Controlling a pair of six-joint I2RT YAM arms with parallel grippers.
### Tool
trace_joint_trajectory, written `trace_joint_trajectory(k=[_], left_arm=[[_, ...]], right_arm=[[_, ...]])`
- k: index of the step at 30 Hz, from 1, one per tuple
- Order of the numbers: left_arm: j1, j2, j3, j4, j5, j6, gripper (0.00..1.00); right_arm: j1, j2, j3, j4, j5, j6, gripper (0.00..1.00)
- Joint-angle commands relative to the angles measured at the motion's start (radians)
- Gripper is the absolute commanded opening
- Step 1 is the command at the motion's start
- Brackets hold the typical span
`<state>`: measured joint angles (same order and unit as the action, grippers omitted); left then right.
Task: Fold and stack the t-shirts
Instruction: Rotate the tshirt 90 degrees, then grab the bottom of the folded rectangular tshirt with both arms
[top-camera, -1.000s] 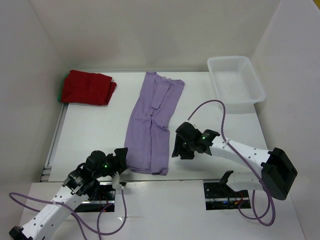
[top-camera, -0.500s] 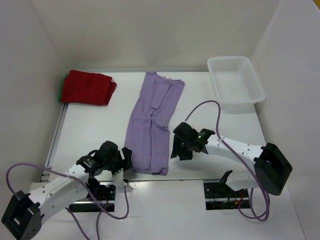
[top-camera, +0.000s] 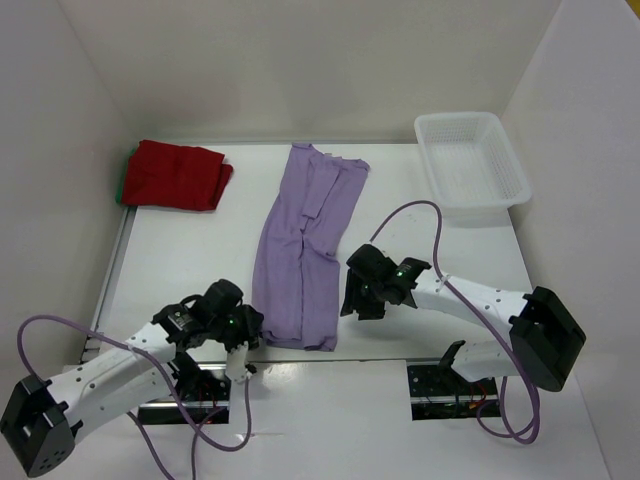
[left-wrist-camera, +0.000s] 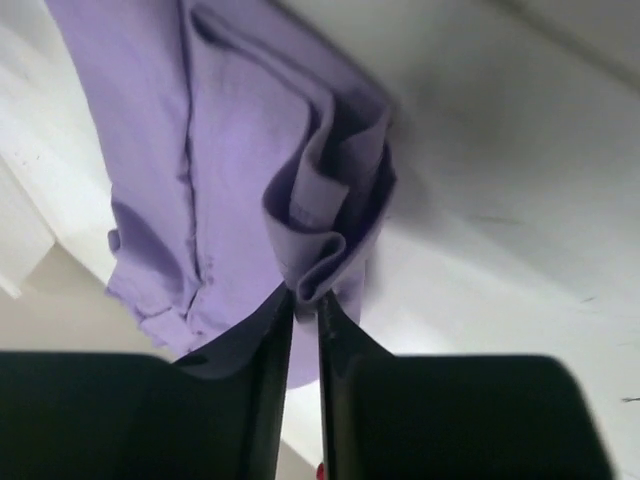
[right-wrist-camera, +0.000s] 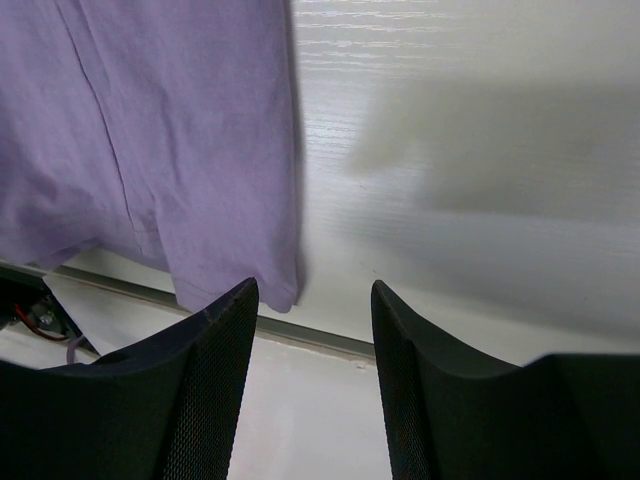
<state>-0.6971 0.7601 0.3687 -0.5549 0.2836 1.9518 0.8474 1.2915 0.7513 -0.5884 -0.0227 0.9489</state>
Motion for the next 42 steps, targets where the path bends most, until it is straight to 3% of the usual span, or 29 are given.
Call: trace_joint_trajectory(k=[1,7,11,16,20,24,25,28,29,30,33,42], left_arm=[[-0.031,-0.01,0.022,-0.106,0.081,-0.049,0.24],[-0.106,0.186,0.169,-0.186,0.115,-0.23,0.32],[-0.165,0.295,0.234,-0.174,0.166,-0.44,0.35],[-0.165,0.257,0.207,-0.184,0.103,-0.441,0.36],[-0.165,0.236,0.185,-0.197,0.104,-0.458,0.33],[-0.165,0.235,0.185,-0.188,0.114,-0.481,0.33],[-0.165,0.225,0.185,-0.188,0.114,-0.49,0.33],[-0.165,0.214,0.208,-0.212,0.127,-0.546,0.39],[-0.165,0.2,0.217,-0.221,0.137,-0.56,0.44],[-0.165,0.2,0.228,-0.23,0.146,-0.579,0.54],[-0.165,0.17,0.268,-0.244,0.158,-0.66,0.67],[-0.165,0.119,0.253,-0.223,-0.01,-0.64,0.8]], right_arm=[[0.009,-0.015,0.005,0.039,-0.002,-0.007,0.55],[0.009,-0.004,0.005,0.039,-0.002,-0.007,0.55],[0.009,0.008,-0.004,0.052,-0.063,-0.016,0.57],[0.074,0.109,-0.023,0.114,-0.149,-0.007,0.75],[0.104,0.213,0.017,0.134,-0.173,-0.007,0.75],[0.116,0.304,0.028,0.165,-0.207,-0.007,0.5],[0.116,0.304,0.028,0.165,-0.207,-0.007,0.28],[0.116,0.293,0.016,0.156,-0.195,0.002,0.0],[0.116,0.293,0.016,0.147,-0.195,0.011,0.0],[0.116,0.282,0.016,0.131,-0.195,0.011,0.0],[0.116,0.272,0.006,0.073,-0.168,0.011,0.0],[0.042,0.053,-0.108,-0.079,-0.068,0.086,0.0]])
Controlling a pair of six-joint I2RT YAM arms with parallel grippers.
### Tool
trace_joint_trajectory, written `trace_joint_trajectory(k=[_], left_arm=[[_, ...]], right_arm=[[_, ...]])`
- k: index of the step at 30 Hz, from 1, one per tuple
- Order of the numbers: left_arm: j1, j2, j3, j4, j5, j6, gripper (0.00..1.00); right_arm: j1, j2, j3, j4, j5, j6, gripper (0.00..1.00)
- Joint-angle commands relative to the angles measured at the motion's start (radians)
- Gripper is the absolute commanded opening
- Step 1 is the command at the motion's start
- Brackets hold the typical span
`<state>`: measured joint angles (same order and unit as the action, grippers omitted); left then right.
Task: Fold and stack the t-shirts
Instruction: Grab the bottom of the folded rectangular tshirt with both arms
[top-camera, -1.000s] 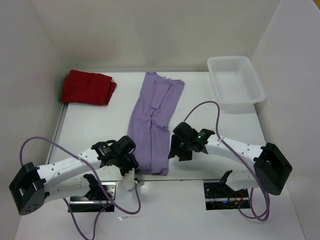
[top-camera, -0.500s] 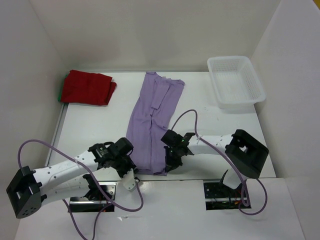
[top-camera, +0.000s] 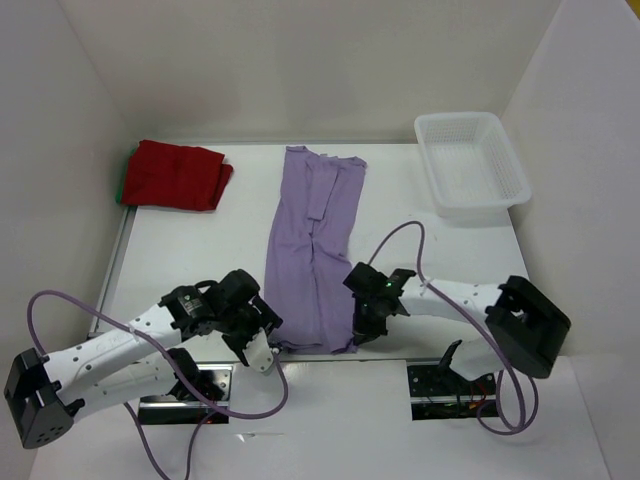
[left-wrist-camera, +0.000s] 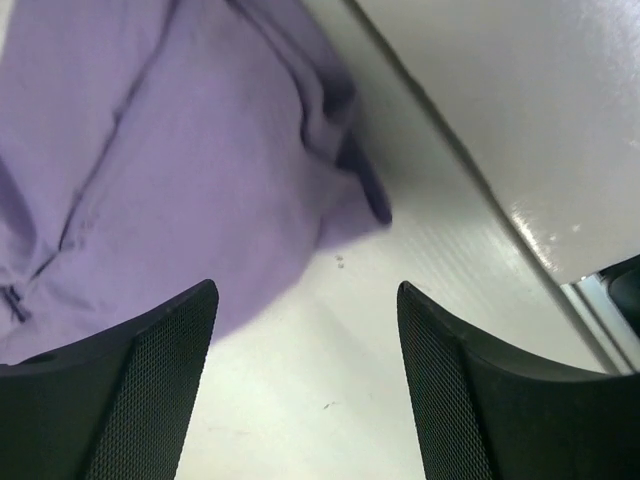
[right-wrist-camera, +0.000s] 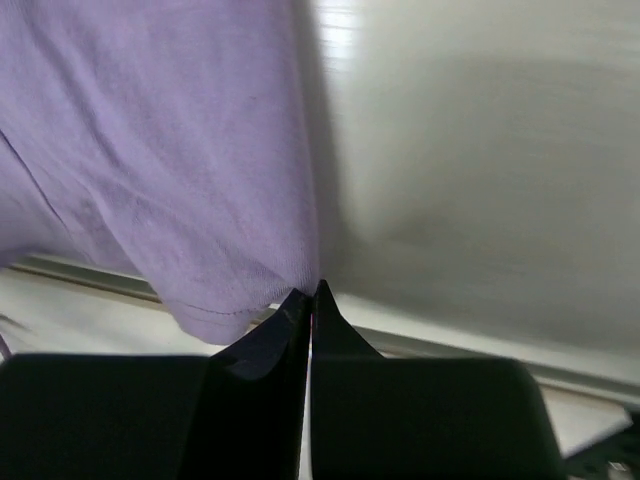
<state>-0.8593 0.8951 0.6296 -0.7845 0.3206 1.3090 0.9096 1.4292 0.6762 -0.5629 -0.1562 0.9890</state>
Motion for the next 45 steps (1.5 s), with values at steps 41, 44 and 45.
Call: trace_joint_trajectory(k=[41,44,45], left_arm=[[-0.185,0.265,-0.13,0.364,0.06,0.243,0.37],[-0.185,0.265,-0.13,0.387,0.069,0.213,0.32],[-0.185,0.265,-0.13,0.399,0.078,0.185,0.31]], right_arm=[[-0.029,-0.17,-0.084,-0.043,0.006,0.085,0.58],[-0.029,-0.144,-0.093,-0.014,-0.015,0.076,0.58],[-0.029,-0.144,-0.093,-0.014,-0.016,0.076,0.58]])
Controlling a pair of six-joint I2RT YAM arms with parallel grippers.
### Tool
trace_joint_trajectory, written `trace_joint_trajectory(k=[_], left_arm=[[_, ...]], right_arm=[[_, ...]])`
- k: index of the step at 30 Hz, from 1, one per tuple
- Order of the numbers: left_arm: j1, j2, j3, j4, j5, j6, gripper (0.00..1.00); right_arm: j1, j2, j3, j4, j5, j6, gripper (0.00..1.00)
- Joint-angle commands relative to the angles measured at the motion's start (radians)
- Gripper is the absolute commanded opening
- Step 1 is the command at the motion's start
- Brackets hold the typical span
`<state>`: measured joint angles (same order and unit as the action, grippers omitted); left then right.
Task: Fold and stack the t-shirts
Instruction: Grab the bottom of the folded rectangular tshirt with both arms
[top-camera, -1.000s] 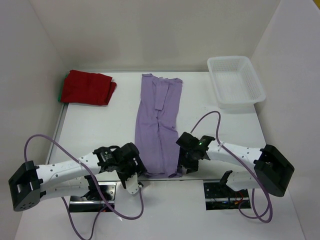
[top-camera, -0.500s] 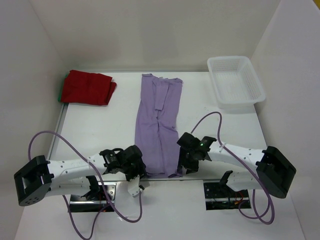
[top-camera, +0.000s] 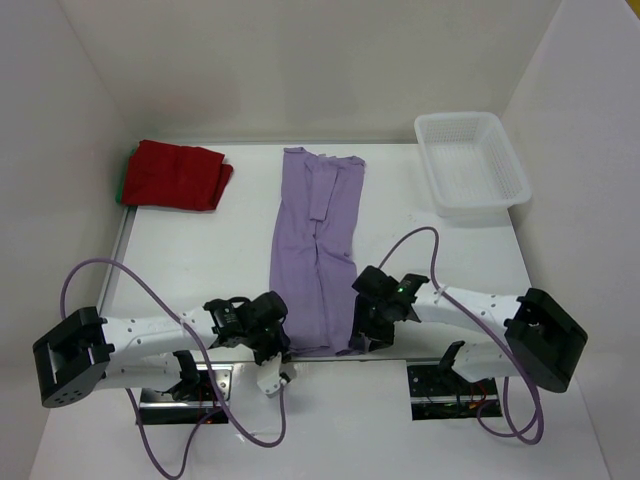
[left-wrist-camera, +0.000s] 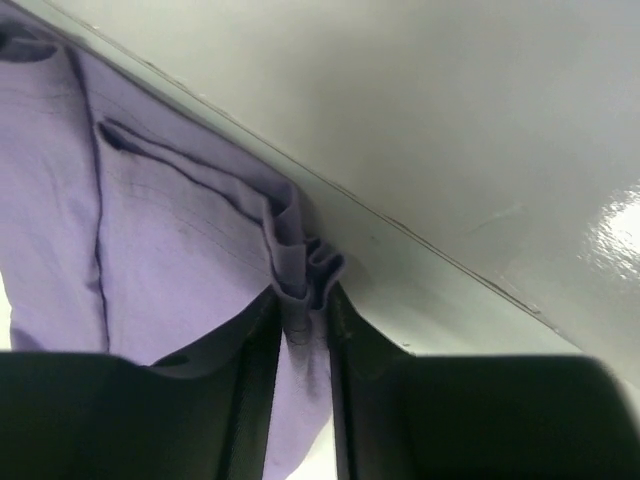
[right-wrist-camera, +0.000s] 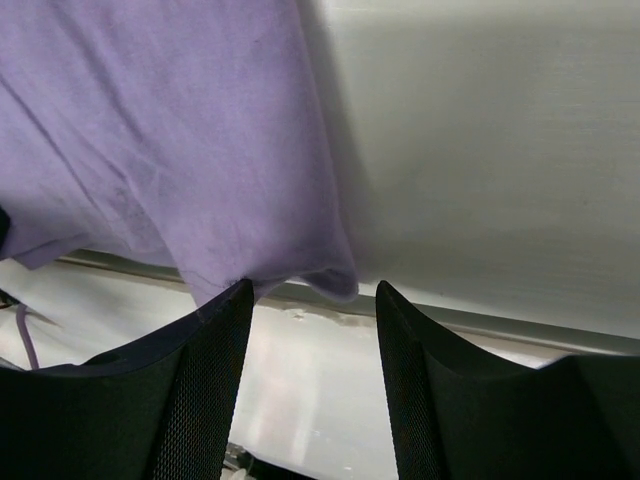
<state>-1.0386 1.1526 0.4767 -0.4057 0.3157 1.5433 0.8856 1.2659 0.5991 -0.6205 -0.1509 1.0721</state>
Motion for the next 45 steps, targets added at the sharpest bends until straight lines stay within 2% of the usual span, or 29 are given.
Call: trace_joint_trajectory(k=[1,3,6,9,11,12,14,18,23,26,28,31,35,39,45], left_arm=[[-0.006,0.007,0.023,0.031,0.083,-0.063,0.27],[-0.006,0.007,0.023,0.031,0.094,-0.089,0.26],[-0.006,-0.002,0.023,0.031,0.08,-0.118,0.16],[-0.006,-0.011,0.023,0.019,0.069,-0.118,0.13],[-0.006,-0.02,0.023,0.005,0.069,-0.127,0.12],[-0.006,-0.021,0.023,-0.01,0.069,-0.137,0.11],[-0.006,-0.033,0.046,-0.039,0.094,-0.173,0.11],[-0.006,-0.063,0.08,-0.113,0.149,-0.213,0.11],[-0.006,-0.096,0.069,-0.137,0.149,-0.223,0.11],[-0.006,-0.116,0.069,-0.18,0.149,-0.223,0.11],[-0.006,-0.128,0.069,-0.189,0.149,-0.27,0.1],[-0.006,-0.155,0.106,-0.145,0.102,-0.423,0.07],[0.067,-0.18,0.137,-0.134,0.092,-0.546,0.06],[0.17,-0.191,0.183,-0.116,0.114,-0.641,0.05],[0.395,-0.03,0.319,-0.104,0.204,-0.722,0.05]], right_arm=[[-0.005,0.03,-0.016,0.044,-0.021,-0.008,0.58],[-0.005,0.03,-0.016,0.044,-0.021,-0.008,0.58],[-0.005,0.03,-0.027,0.044,-0.033,-0.008,0.58],[-0.005,0.05,-0.039,0.103,-0.064,0.002,0.48],[-0.005,0.081,-0.048,0.126,-0.073,-0.007,0.34],[-0.005,0.09,-0.048,0.127,-0.073,-0.008,0.15],[-0.005,0.104,-0.024,0.127,-0.073,-0.029,0.01],[0.009,0.113,-0.004,0.105,-0.093,-0.058,0.0],[0.081,0.191,0.045,0.106,-0.128,-0.087,0.0],[0.081,0.205,0.064,0.117,-0.142,-0.097,0.0],[0.081,0.193,0.109,0.076,-0.142,-0.116,0.0],[0.081,0.141,0.165,-0.002,-0.09,-0.126,0.0],[0.03,0.089,0.202,-0.051,-0.09,-0.15,0.0],[-0.01,0.115,0.264,-0.111,-0.099,-0.214,0.0],[-0.131,0.214,0.395,-0.166,-0.099,-0.38,0.0]])
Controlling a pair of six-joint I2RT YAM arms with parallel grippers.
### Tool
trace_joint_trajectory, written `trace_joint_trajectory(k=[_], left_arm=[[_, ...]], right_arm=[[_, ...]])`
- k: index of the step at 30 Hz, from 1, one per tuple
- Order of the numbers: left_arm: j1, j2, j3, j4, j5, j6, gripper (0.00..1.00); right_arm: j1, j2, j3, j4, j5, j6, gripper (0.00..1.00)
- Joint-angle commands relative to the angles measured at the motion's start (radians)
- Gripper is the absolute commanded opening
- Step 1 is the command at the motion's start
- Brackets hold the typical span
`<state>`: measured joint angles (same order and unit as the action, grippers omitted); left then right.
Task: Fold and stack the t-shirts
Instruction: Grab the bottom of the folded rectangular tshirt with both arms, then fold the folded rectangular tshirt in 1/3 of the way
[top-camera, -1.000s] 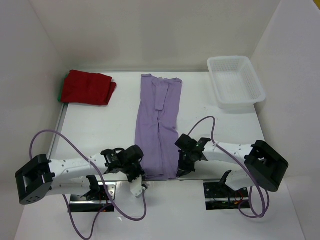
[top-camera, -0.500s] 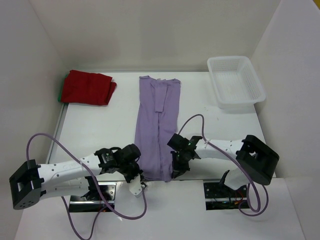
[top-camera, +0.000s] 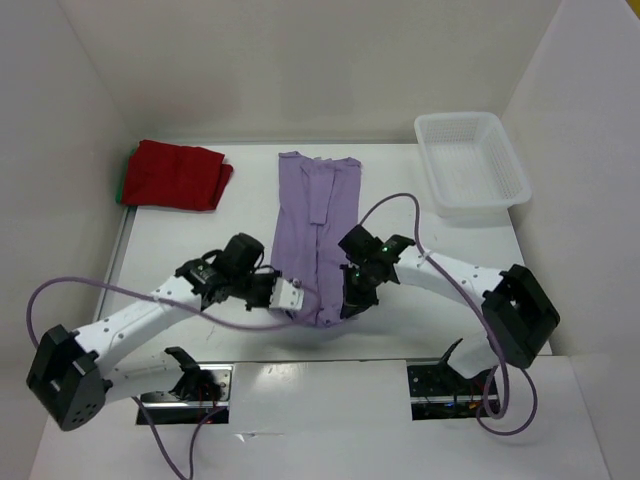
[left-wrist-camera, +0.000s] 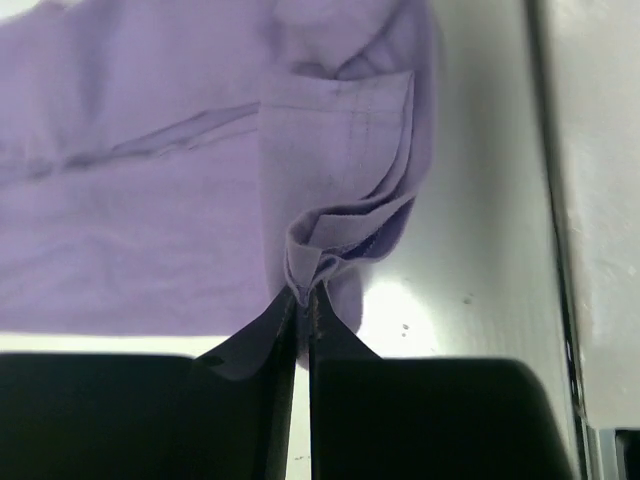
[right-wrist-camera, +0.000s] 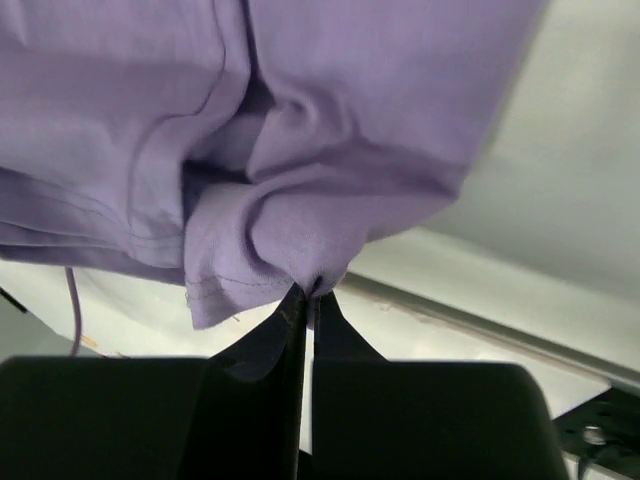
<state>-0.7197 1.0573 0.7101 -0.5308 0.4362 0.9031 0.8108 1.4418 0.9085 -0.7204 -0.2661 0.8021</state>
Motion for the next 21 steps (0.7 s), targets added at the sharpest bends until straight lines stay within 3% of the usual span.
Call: trace_joint_trajectory(k=[1,4,12,21], left_arm=[[0.147,0.113,0.106,0.031,0.122,-0.082,0.05],[0.23,0.191,0.189,0.058,0.148,-0.082,0.05],[0.296,0.404,0.374,0.129,0.144,-0.124,0.05],[0.339,0.564,0.446,0.287,0.082,-0.151,0.05]], right_arm=[[-0.106,0.051,0.105,-0.067,0.016,-0.135,0.0],[-0.197,0.112,0.2,-0.067,0.007,-0.222,0.0],[-0.315,0.322,0.426,-0.076,-0.045,-0.348,0.0],[-0.423,0.457,0.616,-0.067,-0.124,-0.42,0.0]])
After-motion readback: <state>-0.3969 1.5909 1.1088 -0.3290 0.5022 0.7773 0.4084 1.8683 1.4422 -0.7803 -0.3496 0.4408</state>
